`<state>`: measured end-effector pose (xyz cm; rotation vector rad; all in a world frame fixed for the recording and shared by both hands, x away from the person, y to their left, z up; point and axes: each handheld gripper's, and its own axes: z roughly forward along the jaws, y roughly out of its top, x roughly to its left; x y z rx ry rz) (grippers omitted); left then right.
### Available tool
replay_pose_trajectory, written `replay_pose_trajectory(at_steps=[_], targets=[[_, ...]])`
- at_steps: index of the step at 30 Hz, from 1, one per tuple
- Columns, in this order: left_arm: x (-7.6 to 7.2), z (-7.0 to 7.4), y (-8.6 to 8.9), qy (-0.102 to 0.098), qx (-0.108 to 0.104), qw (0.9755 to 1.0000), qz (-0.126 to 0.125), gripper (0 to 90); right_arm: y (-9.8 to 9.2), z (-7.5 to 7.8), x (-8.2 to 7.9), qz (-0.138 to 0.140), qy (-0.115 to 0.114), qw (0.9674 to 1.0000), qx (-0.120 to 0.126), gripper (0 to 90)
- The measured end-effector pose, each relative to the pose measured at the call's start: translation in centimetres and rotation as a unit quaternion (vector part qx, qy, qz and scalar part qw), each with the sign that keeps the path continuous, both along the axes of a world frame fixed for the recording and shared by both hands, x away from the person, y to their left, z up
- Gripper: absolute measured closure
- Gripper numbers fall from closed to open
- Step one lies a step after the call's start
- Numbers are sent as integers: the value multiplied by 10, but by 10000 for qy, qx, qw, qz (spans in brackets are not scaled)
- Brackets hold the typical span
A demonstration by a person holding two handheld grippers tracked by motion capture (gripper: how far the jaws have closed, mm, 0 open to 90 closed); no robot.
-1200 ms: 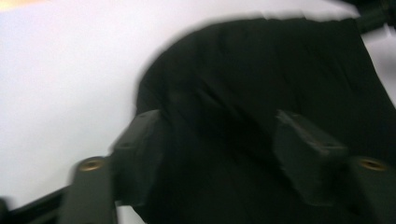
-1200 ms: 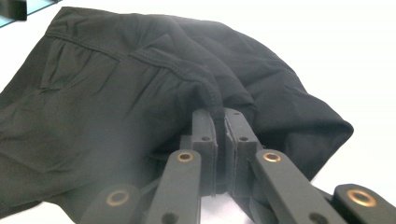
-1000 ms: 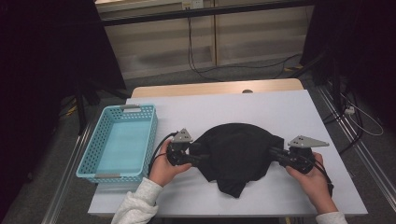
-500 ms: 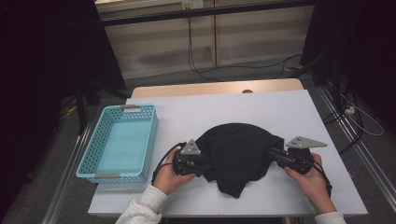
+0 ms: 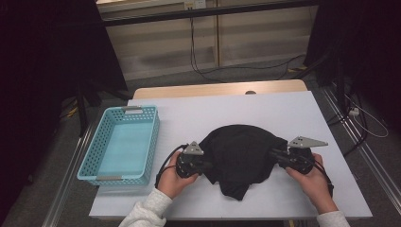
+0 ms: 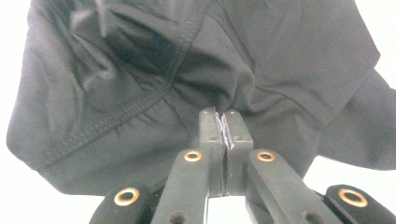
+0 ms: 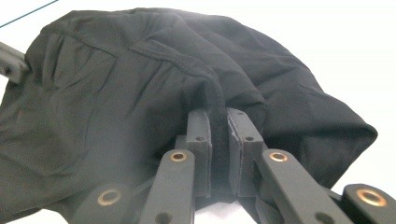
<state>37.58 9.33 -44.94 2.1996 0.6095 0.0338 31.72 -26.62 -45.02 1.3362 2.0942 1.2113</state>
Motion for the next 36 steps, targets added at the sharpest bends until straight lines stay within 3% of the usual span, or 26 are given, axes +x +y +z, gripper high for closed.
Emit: replay_pose_trajectory(at_steps=[2,5,10,13,15,17,22,27,33,36], targets=[[5,11,8,-46,-312,9993,191,888,-1,-1,1,17,7,10000,3,795],[9,17,15,-78,-446,9985,304,888,-2,-1,1,28,19,10000,16,807],[22,27,35,-130,-841,9934,768,889,-2,-1,3,50,77,9999,63,830],[29,32,39,-134,-951,9917,852,889,0,-2,1,75,88,9999,21,826],[32,32,35,-130,-942,9919,842,890,2,-1,-3,69,13,9999,-115,779],[32,31,33,-144,-888,9925,831,889,3,1,-3,148,-41,9998,-94,767],[33,23,30,-99,-820,9931,832,888,17,11,-5,328,-269,9990,-144,638],[35,26,31,-129,-840,9923,899,888,28,19,-10,412,-466,9976,-301,502],[36,29,25,-159,-824,9925,891,887,22,24,-19,319,-581,9974,-268,467],[37,29,24,-178,-819,9924,905,887,24,27,-25,472,-637,9966,-241,535]])
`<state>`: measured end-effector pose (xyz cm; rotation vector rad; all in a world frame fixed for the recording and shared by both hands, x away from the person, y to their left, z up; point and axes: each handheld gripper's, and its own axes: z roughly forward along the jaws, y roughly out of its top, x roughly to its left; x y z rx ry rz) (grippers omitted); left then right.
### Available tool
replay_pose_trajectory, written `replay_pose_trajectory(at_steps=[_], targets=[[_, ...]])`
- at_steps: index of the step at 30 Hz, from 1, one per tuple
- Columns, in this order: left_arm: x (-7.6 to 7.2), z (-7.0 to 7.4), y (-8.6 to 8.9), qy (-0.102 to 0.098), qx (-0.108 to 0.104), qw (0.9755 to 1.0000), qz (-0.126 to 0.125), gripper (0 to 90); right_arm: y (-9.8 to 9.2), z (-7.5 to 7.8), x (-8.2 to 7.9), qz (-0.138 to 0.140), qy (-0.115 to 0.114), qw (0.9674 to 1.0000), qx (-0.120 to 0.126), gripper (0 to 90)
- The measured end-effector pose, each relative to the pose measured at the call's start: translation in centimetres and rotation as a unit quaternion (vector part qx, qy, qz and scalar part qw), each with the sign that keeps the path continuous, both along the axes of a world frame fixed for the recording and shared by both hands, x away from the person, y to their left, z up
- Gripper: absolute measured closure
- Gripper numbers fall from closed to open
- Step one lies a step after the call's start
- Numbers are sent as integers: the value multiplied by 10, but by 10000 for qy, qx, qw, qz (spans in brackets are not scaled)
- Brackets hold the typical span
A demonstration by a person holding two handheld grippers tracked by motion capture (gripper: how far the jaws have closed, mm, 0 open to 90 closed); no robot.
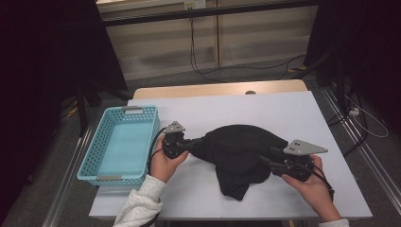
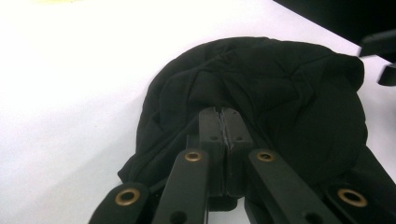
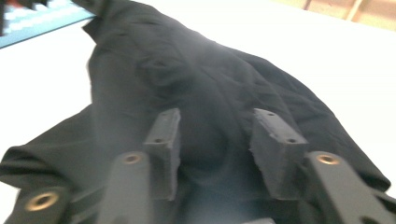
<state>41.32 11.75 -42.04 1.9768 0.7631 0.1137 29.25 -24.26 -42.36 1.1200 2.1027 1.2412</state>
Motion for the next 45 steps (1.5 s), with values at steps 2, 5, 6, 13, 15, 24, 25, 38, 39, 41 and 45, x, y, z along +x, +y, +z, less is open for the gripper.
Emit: replay_pose_trajectory(at_steps=[2,5,6,13,15,24,25,38,39,41,45], targets=[[1,0,-2,20,-6,10000,6,886,10,1,-3,259,-63,9996,-49,619],[3,0,-5,20,-23,10000,-2,886,19,-2,-3,443,-9,9989,-159,656],[4,0,-5,9,-25,10000,3,887,22,-5,-2,496,59,9985,-227,655],[9,2,1,-106,8,9996,274,888,37,-26,12,696,245,9966,-356,521],[9,2,3,-98,53,9994,314,888,45,-29,16,744,239,9960,-428,446],[9,-7,3,-44,123,9995,273,887,40,-32,28,490,315,9980,-239,861],[10,-7,3,-58,125,9996,266,887,36,-30,29,479,388,9981,-70,861],[15,-17,-5,53,219,9996,148,878,6,-7,46,-114,216,9977,630,865],[16,-18,-4,76,218,9997,125,874,7,-7,49,-141,272,9977,598,865],[16,-20,-3,165,215,9996,90,873,10,-10,57,-209,395,9982,395,864],[14,-19,-1,72,290,9995,74,713,15,-14,72,-313,603,9975,173,862]])
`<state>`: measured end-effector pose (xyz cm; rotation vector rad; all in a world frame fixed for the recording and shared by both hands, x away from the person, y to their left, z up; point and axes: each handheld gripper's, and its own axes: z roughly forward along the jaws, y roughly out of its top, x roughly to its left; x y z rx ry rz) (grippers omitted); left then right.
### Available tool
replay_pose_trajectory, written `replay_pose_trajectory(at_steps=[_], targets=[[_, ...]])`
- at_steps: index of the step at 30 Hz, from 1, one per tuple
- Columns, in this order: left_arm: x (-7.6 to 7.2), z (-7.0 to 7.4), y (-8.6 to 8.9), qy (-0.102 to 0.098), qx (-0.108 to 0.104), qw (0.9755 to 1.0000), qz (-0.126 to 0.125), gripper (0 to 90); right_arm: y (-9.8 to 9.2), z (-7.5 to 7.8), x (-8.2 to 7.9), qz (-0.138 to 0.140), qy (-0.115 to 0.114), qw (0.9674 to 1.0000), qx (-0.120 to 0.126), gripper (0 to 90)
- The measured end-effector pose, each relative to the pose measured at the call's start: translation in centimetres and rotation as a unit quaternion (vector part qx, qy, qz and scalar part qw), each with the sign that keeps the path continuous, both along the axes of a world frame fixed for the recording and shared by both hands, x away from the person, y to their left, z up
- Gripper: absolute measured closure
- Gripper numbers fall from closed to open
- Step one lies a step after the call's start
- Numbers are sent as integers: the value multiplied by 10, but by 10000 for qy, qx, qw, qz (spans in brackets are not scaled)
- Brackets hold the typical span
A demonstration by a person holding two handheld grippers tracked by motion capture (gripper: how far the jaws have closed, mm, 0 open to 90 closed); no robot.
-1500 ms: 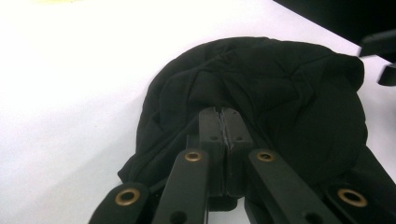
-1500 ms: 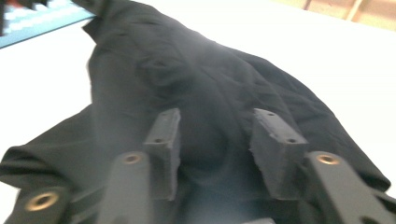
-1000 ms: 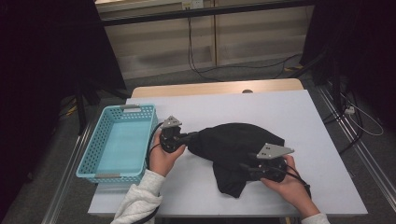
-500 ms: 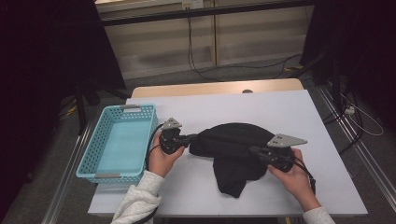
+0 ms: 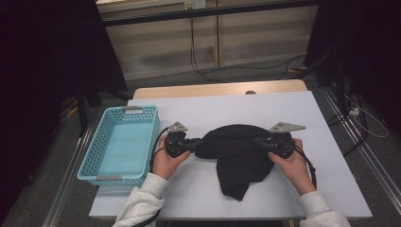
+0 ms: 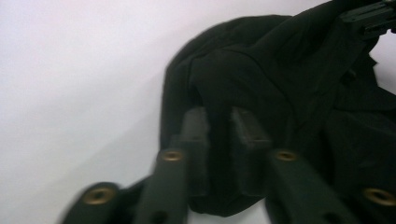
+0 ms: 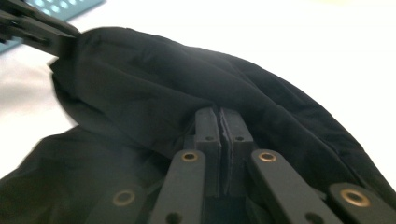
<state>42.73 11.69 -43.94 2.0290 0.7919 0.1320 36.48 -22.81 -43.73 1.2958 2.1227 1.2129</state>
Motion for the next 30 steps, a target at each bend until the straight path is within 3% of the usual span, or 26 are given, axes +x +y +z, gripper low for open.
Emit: replay_pose_trajectory(at_steps=[3,7,10,16,18,20,23,25,27,30], targets=[[-3,2,2,-56,-37,10000,65,657,-1,-2,5,-93,81,9999,-27,862],[-10,2,-1,13,22,9999,-108,535,-5,-6,14,-282,236,9993,-17,861],[-16,-2,-6,4,164,9996,-233,460,-7,-10,17,-333,316,9989,27,859],[-24,-18,-16,93,464,9980,-413,413,-7,-16,18,-331,406,9986,-100,824],[-25,-22,-20,66,528,9976,-436,437,-4,-19,16,-283,315,9986,-312,817],[-25,-23,-23,41,565,9973,-464,542,-2,-19,14,-228,216,9986,-416,787],[-24,-20,-24,126,568,9972,-467,748,-2,-17,10,-237,75,9983,-535,653],[-24,-19,-24,222,596,9966,-530,835,-3,-14,5,-230,-62,9974,-674,578],[-23,-16,-22,287,501,9971,-500,861,-6,-10,-2,-260,-231,9968,-715,521],[-21,-8,-18,351,341,9979,-415,870,-15,-3,-15,-352,-429,9973,-490,469]])
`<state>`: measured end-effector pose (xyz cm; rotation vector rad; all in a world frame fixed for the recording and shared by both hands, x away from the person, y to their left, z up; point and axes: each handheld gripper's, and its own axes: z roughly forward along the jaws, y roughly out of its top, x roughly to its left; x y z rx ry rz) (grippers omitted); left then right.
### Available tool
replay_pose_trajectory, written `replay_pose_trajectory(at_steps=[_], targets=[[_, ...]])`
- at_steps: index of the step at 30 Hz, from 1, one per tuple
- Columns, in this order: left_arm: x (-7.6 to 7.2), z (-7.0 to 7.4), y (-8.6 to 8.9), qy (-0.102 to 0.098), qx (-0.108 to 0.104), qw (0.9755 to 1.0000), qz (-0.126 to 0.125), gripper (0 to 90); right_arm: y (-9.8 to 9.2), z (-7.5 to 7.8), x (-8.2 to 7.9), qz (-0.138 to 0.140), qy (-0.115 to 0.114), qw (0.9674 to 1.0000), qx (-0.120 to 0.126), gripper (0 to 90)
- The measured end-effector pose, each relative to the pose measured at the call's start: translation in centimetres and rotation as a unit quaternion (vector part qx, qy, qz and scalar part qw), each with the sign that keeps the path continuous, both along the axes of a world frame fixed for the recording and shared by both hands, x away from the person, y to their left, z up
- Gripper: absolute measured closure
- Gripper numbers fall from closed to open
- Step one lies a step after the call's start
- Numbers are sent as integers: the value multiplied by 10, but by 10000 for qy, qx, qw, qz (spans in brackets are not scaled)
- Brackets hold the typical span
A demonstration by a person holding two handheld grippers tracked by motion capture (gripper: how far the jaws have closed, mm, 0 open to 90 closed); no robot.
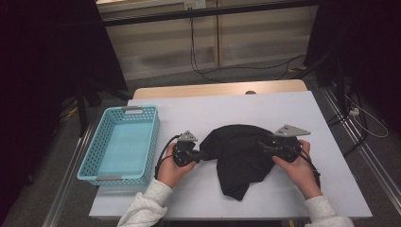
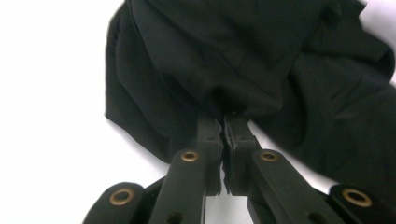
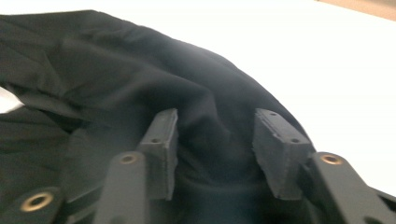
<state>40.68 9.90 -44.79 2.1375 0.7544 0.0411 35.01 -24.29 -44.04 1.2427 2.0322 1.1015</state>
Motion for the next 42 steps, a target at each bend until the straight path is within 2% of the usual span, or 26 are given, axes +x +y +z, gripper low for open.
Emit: replay_pose_trajectory(at_steps=[2,4,6,9,10,12,13,15,17,20,23,25,27,28,29,30,33,35,36,39,41,42], targets=[[1,7,3,32,-124,9999,13,872,-4,3,-9,53,-154,9998,100,466],[2,12,4,21,-217,9998,47,873,-7,4,-17,109,-251,9996,80,475],[3,15,6,24,-261,9996,76,875,-6,5,-22,140,-305,9992,-202,483],[5,18,8,83,-337,9993,104,876,1,9,-29,431,-388,9975,-396,526],[5,19,8,78,-363,9992,123,876,1,9,-29,431,-388,9975,-396,526],[6,21,10,92,-410,9990,122,877,4,11,-31,617,-385,9966,-393,562],[7,22,11,84,-417,9990,142,877,5,11,-33,729,-357,9955,-493,610],[8,24,13,71,-481,9986,199,877,5,10,-33,755,-299,9950,-574,620],[9,26,16,48,-499,9985,234,877,7,4,-34,739,-192,9938,-812,612],[10,29,20,19,-535,9982,283,878,9,-6,-30,783,-81,9944,-708,554],[11,31,23,29,-570,9979,309,880,14,-14,-25,775,-19,9937,-806,463],[11,31,24,34,-559,9980,310,880,19,-17,-21,813,-10,9937,-773,449],[11,30,24,49,-553,9980,299,880,24,-20,-17,783,24,9932,-865,425],[11,30,23,47,-535,9981,302,880,25,-21,-16,777,32,9926,-927,462],[11,29,24,57,-520,9982,303,880,25,-22,-13,607,47,9937,-942,580],[11,28,24,56,-508,9982,310,880,25,-22,-13,607,47,9937,-942,580],[12,26,26,122,-504,9981,333,880,18,-23,-8,313,68,9966,-765,696],[12,26,27,151,-487,9982,305,881,14,-23,-7,247,90,9973,-690,786],[12,26,26,158,-474,9983,294,880,12,-23,-6,254,110,9975,-653,871],[12,27,28,160,-465,9984,289,881,5,-19,-7,284,198,9989,-306,898],[13,30,30,171,-483,9982,307,881,3,-12,-10,313,154,9991,-253,899],[13,31,31,157,-533,9979,334,881,0,-5,-12,316,62,9994,-160,899]])
